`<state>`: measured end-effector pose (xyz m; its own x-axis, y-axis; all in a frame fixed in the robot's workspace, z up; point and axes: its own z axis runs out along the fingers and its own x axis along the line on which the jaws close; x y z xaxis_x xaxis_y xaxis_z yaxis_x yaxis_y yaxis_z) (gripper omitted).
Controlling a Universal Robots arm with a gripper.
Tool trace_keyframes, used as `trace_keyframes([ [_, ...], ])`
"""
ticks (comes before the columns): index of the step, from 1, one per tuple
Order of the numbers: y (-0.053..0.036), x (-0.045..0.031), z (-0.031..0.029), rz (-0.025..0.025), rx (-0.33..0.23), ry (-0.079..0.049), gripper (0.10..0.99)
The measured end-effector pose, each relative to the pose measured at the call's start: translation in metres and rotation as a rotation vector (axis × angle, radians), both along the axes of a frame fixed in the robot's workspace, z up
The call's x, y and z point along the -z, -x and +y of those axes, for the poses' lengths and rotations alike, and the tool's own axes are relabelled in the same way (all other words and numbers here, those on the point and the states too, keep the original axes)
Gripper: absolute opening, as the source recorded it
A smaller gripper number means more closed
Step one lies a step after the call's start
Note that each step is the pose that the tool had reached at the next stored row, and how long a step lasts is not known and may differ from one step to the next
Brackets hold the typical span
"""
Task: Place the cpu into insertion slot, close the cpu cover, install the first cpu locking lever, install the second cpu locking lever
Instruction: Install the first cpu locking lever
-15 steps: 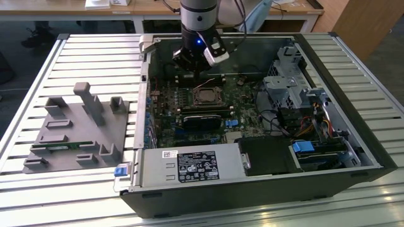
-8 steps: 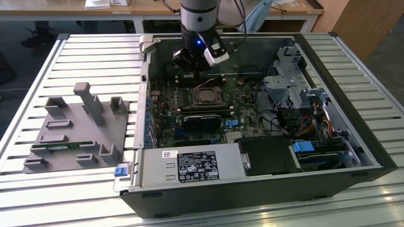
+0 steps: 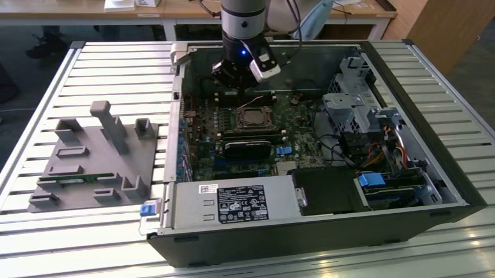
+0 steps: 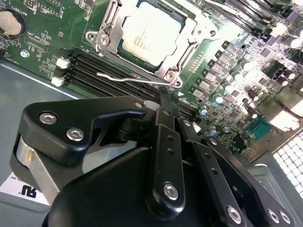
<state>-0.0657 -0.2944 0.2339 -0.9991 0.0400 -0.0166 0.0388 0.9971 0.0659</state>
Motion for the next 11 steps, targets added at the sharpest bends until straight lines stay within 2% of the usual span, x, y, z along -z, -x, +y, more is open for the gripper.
trace_keyframes([
  [2, -0.0001, 0.0008, 0.0000, 0.0001, 0.000, -0.004, 0.106],
  [5, -0.0013, 0.0021, 0.0000, 0.0000, -0.001, -0.023, 0.106],
  [11, -0.0110, 0.0066, 0.0012, 0.0001, -0.001, -0.024, 0.106],
])
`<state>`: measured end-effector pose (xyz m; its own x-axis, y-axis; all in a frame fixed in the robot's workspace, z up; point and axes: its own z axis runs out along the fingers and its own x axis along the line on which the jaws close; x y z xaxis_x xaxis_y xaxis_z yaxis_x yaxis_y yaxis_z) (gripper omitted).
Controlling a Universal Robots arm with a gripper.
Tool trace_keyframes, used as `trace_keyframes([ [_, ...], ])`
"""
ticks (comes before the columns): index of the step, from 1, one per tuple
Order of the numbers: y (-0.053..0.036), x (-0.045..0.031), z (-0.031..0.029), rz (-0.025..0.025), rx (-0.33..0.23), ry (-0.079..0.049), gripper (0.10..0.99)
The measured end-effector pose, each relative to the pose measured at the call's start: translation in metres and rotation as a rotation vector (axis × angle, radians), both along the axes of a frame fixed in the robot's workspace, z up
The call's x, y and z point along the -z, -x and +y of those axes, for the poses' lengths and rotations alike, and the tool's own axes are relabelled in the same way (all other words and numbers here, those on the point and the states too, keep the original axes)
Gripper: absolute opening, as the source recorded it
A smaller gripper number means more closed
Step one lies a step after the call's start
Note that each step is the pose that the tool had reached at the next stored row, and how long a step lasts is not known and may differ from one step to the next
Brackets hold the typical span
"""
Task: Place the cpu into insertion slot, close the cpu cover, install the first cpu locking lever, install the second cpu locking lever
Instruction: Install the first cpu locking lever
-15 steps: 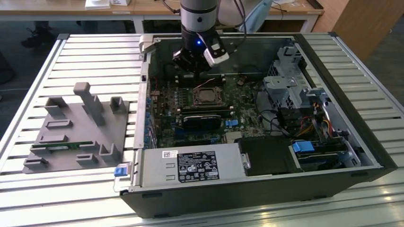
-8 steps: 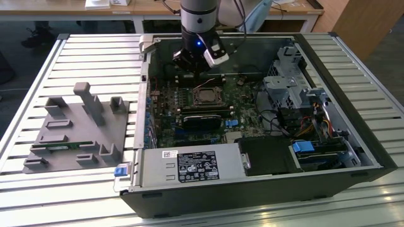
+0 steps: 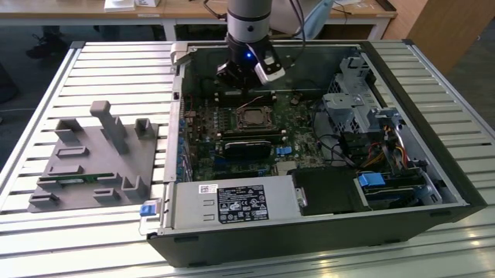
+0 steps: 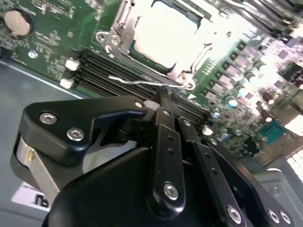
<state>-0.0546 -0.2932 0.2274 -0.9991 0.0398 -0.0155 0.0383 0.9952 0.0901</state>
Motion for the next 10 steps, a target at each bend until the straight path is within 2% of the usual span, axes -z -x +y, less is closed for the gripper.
trace_keyframes([
  [6, -0.0094, 0.0028, 0.0035, 0.0001, 0.000, 0.000, 0.106],
  [10, -0.0113, 0.0036, 0.0039, 0.0002, 0.000, 0.000, 0.106],
])
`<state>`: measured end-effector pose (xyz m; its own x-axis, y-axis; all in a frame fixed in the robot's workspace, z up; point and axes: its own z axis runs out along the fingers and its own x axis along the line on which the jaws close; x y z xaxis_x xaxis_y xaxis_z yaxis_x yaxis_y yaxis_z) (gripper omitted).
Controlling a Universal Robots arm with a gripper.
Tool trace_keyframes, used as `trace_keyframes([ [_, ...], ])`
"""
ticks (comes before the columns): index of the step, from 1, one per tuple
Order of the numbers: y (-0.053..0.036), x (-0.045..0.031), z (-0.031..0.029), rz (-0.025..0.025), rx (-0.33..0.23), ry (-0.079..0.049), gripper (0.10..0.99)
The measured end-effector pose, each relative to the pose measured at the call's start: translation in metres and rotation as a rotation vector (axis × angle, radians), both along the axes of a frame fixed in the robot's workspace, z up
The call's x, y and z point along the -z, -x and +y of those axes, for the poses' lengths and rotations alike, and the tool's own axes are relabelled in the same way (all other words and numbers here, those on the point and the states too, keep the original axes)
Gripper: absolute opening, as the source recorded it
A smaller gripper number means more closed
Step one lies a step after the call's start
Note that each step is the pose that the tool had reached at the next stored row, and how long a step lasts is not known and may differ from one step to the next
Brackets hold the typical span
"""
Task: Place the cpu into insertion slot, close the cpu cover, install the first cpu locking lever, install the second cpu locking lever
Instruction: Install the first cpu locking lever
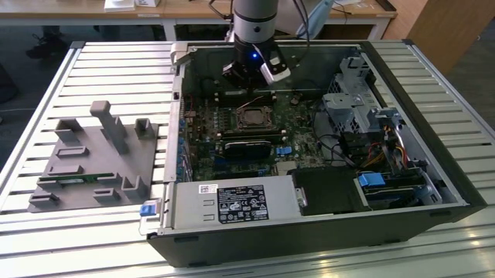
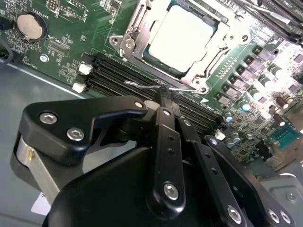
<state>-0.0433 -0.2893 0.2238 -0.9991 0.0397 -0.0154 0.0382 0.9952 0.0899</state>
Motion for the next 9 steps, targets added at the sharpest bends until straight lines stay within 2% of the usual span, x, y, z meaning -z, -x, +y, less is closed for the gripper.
trace_keyframes([
  [9, -0.0105, 0.0017, 0.0019, -0.0001, 0.000, 0.000, 0.106],
])
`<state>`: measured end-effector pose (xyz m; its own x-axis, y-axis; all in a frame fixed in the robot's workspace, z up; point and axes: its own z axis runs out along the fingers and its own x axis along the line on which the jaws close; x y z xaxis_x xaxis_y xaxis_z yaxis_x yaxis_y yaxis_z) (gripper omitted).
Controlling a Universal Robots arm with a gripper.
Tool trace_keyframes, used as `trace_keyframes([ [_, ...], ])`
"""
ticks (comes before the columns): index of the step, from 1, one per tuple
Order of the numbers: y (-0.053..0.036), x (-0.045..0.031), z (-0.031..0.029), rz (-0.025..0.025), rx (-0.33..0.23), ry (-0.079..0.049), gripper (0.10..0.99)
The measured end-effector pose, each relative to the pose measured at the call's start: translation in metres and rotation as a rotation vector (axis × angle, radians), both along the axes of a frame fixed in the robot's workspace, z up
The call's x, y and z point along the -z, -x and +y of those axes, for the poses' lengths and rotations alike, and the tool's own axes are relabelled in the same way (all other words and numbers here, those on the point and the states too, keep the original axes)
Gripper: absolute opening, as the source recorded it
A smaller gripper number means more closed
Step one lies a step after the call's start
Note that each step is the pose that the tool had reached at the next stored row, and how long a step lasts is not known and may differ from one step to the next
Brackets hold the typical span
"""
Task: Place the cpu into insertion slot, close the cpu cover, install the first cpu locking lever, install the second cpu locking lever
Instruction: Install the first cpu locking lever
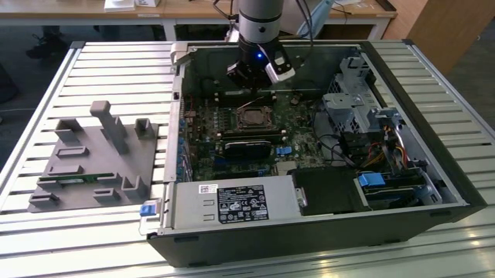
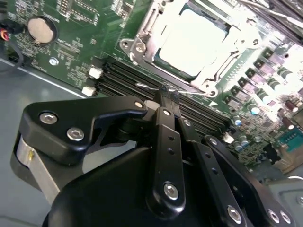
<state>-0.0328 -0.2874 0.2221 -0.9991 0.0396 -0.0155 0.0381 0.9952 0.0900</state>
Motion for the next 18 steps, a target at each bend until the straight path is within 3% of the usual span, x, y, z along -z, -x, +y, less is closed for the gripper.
trace_keyframes([
  [6, -0.0093, 0.0033, 0.0011, 0.0010, 0.000, 0.000, 0.106],
  [18, -0.0148, 0.0167, 0.0018, 0.0069, 0.000, 0.007, 0.106],
])
